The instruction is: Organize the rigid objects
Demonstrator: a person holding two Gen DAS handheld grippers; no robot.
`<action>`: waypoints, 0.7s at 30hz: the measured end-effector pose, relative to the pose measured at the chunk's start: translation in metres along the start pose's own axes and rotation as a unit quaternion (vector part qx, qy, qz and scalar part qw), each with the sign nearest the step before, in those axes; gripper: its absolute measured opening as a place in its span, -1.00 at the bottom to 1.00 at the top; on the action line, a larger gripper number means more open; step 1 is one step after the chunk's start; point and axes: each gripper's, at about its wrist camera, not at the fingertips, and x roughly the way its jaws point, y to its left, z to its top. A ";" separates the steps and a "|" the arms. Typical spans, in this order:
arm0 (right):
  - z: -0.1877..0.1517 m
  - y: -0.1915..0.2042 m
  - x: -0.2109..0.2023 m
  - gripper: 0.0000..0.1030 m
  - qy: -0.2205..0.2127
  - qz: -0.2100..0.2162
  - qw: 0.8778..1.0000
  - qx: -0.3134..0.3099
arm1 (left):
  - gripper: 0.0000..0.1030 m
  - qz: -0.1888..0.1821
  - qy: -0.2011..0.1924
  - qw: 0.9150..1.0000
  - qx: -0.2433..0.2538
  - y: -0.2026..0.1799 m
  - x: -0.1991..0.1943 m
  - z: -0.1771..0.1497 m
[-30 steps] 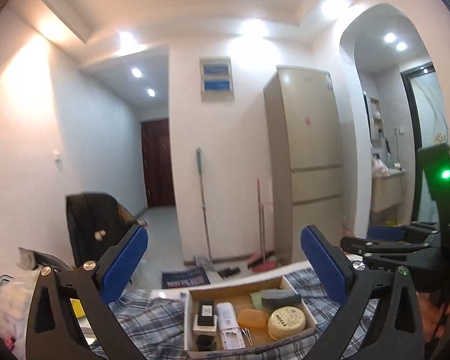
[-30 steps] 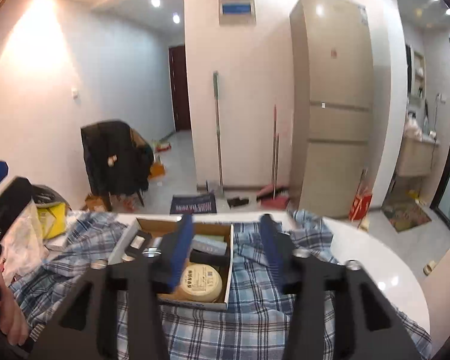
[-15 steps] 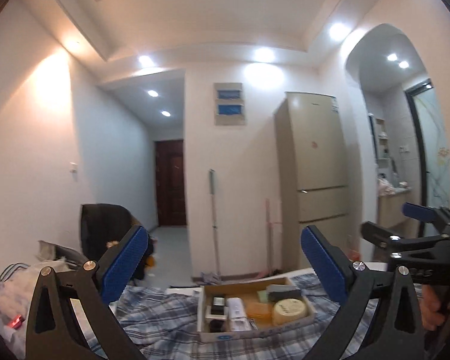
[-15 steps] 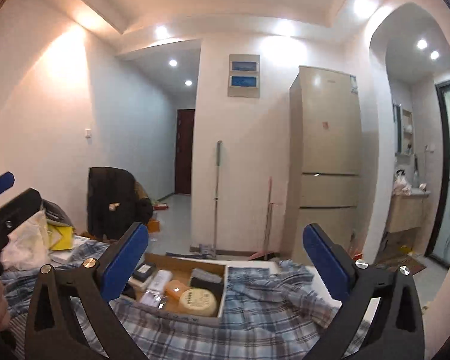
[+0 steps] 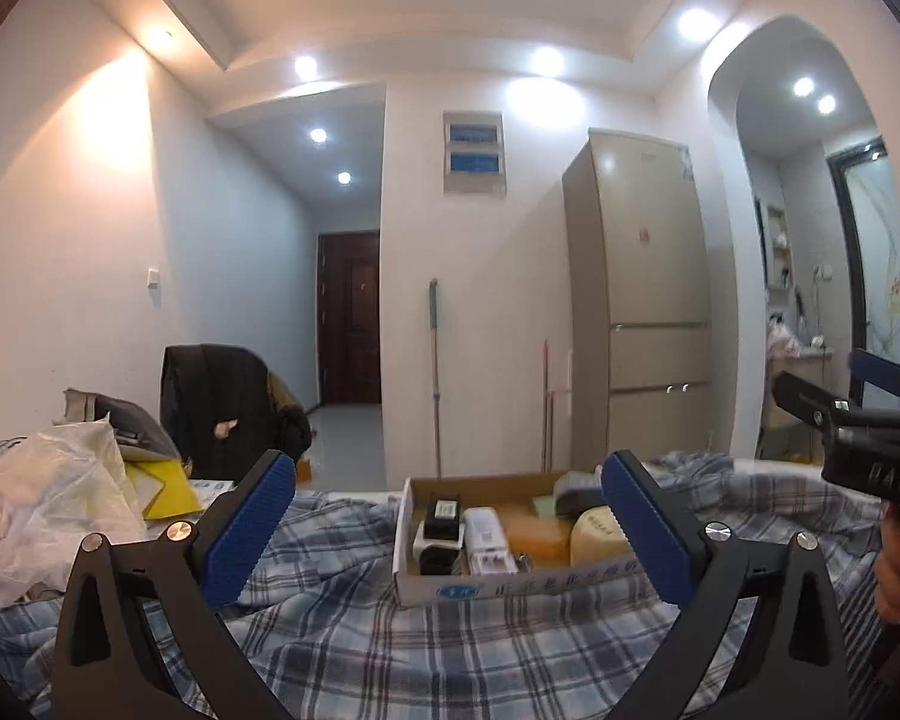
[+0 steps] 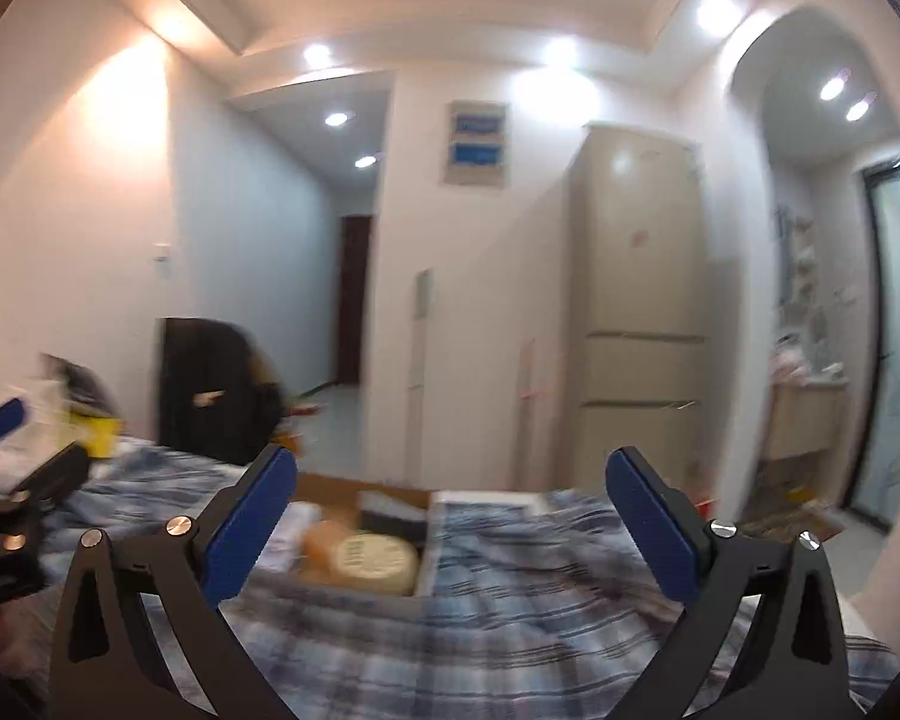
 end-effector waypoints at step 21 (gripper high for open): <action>-0.008 -0.005 0.015 0.99 0.044 0.010 0.999 0.008 | 1.00 0.004 -0.006 1.000 -0.007 0.004 -0.002 0.000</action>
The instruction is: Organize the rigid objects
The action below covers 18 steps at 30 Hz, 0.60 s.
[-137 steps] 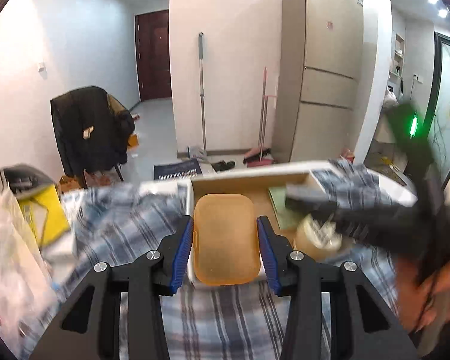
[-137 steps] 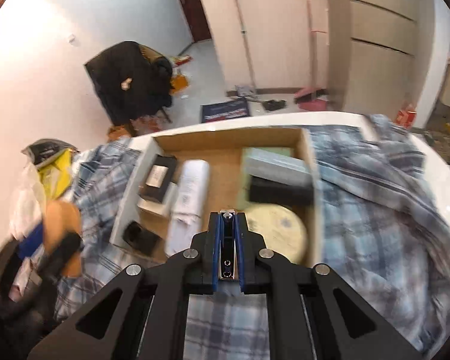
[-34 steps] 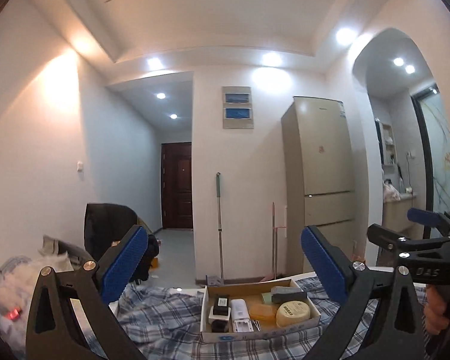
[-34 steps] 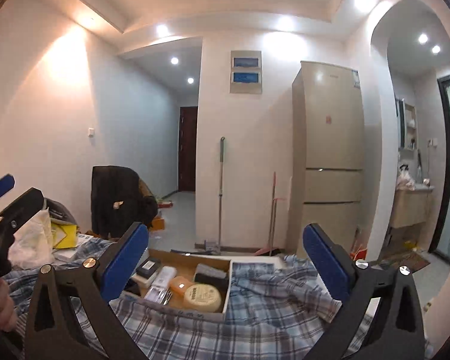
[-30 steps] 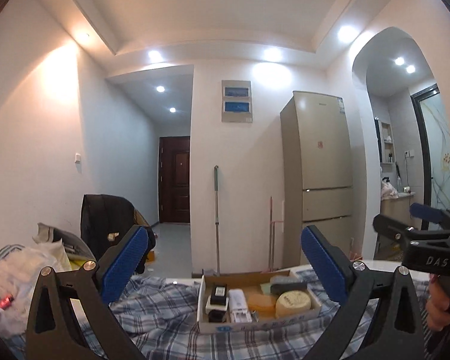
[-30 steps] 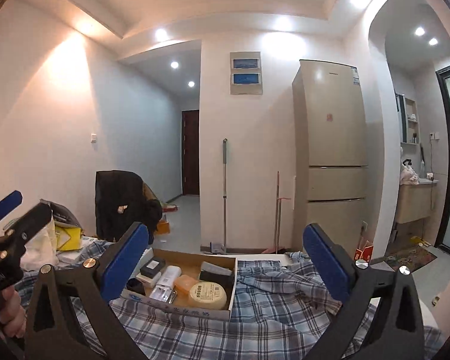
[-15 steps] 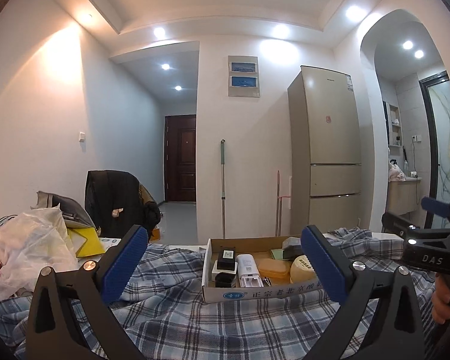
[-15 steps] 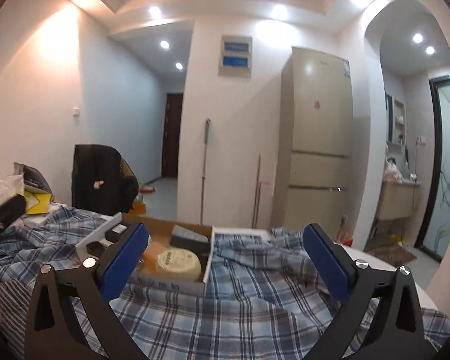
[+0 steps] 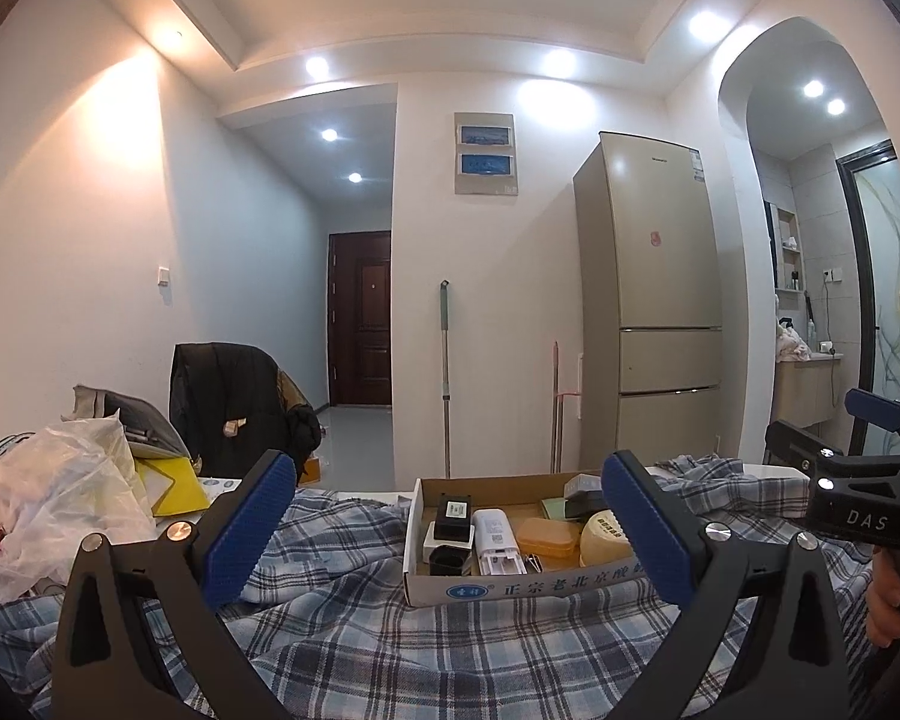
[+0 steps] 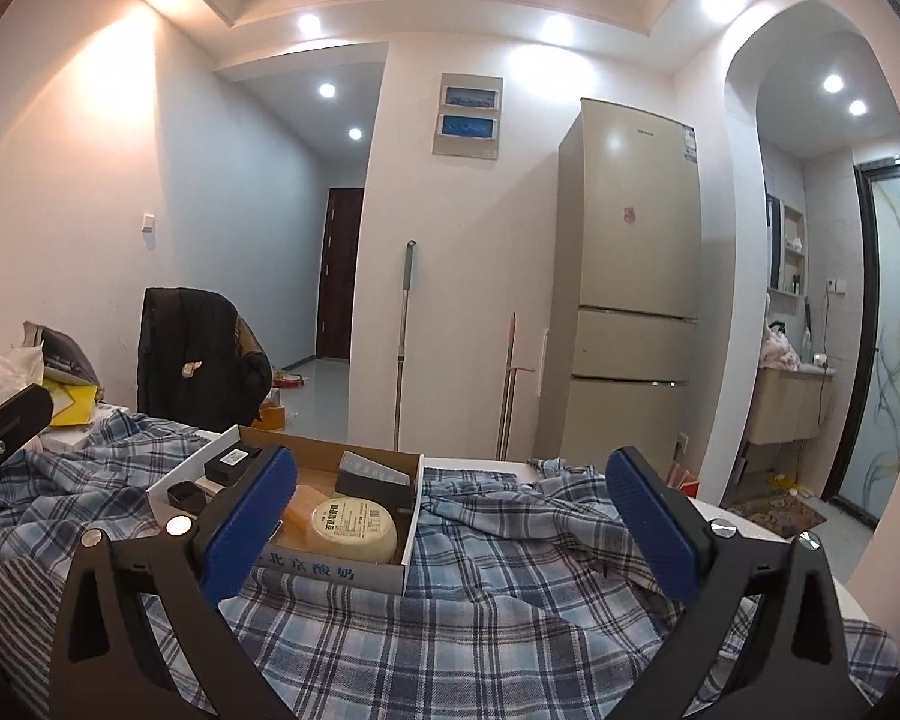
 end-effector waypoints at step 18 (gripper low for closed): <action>-0.004 -0.002 0.007 0.99 0.027 0.012 1.000 0.010 | 1.00 0.000 0.003 1.000 -0.011 0.002 0.002 -0.003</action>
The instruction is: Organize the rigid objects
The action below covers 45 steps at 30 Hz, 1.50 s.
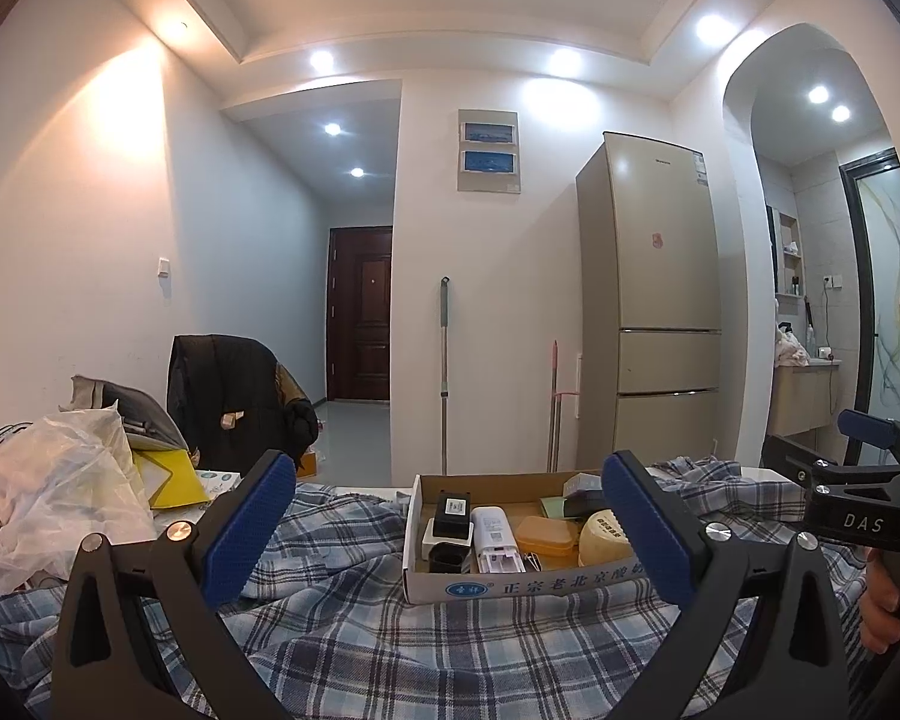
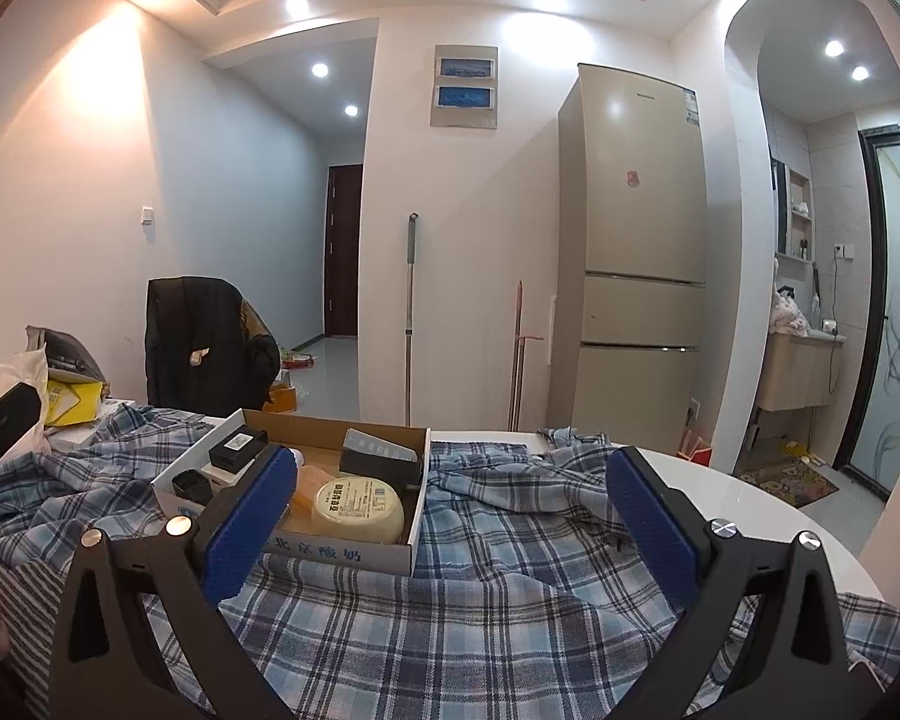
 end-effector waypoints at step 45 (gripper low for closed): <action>-0.001 0.013 -0.006 0.99 -0.018 0.017 0.999 -0.030 | 1.00 0.009 0.006 1.000 0.003 -0.002 0.000 -0.001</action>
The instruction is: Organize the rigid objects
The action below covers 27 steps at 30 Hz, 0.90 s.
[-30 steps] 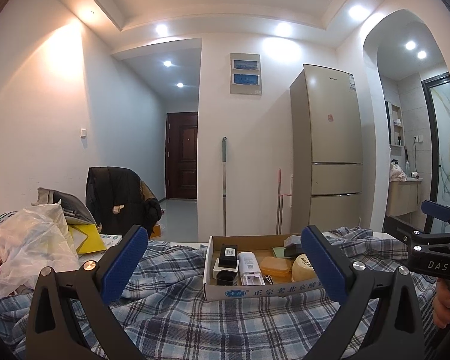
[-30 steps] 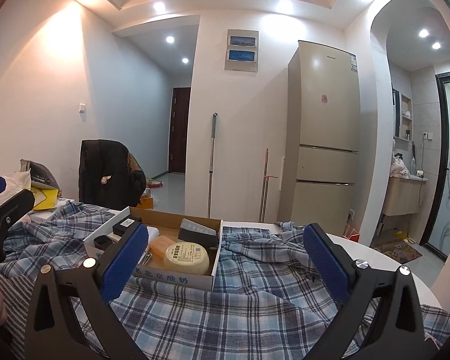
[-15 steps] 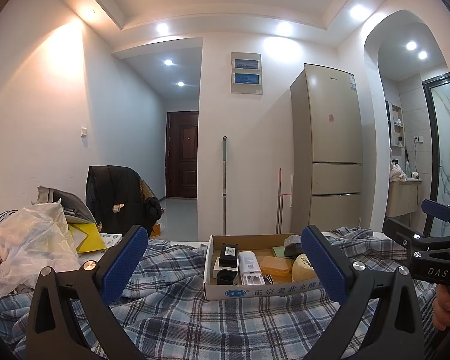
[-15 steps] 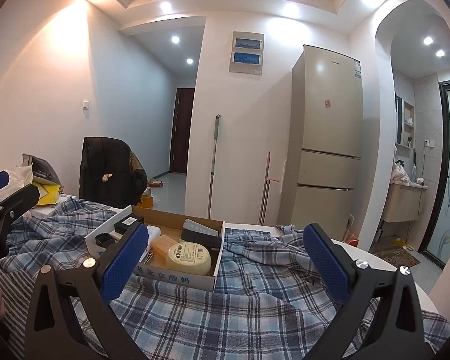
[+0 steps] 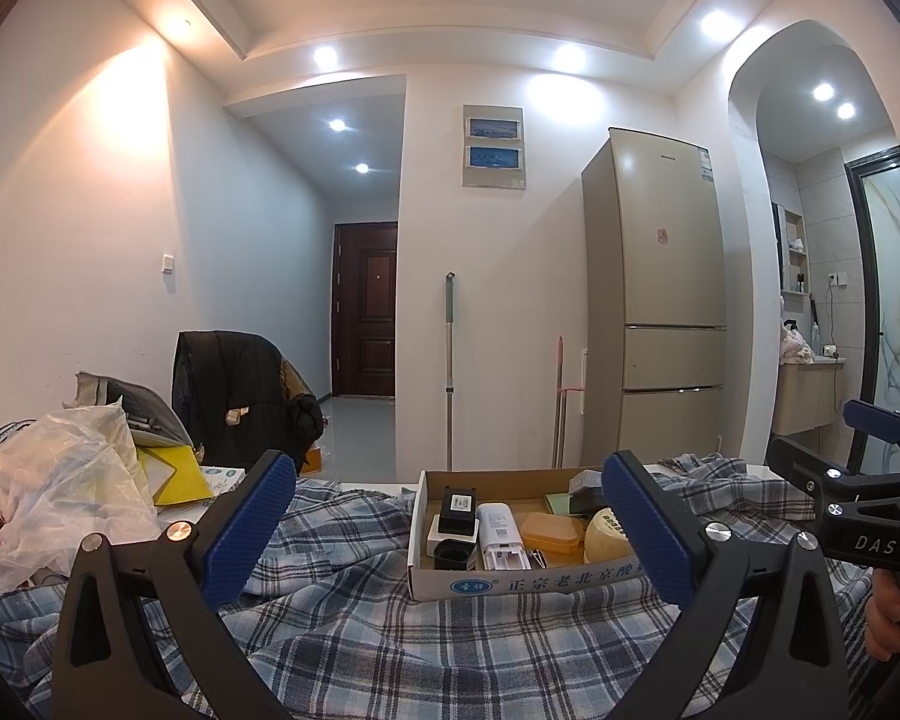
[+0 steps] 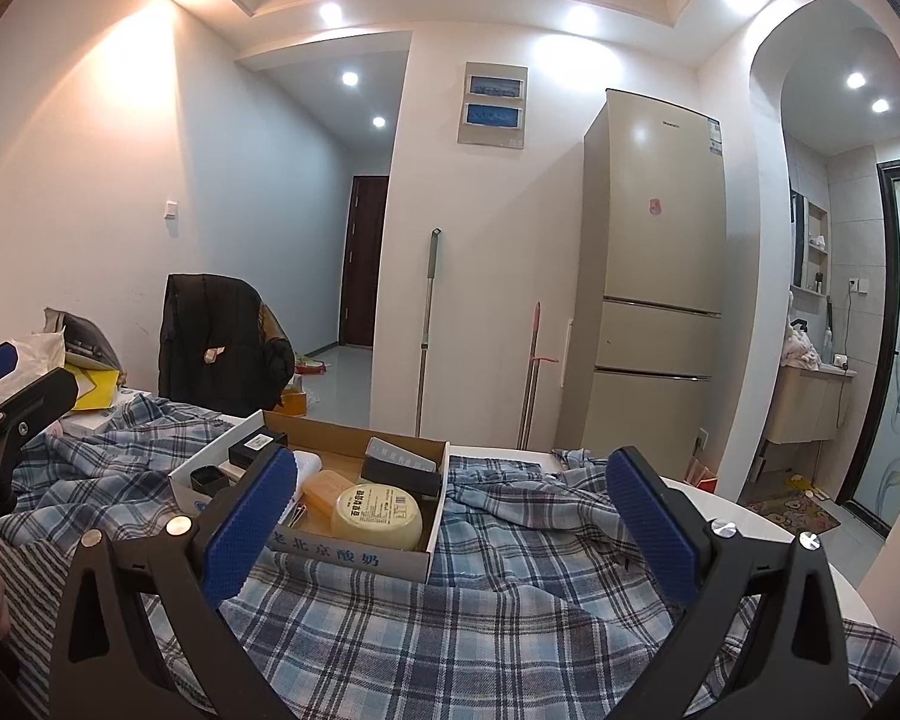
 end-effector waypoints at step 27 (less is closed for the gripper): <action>-0.001 0.000 0.001 0.99 0.001 -0.002 1.000 0.001 | 1.00 0.003 -0.001 1.000 -0.001 -0.002 -0.001 0.000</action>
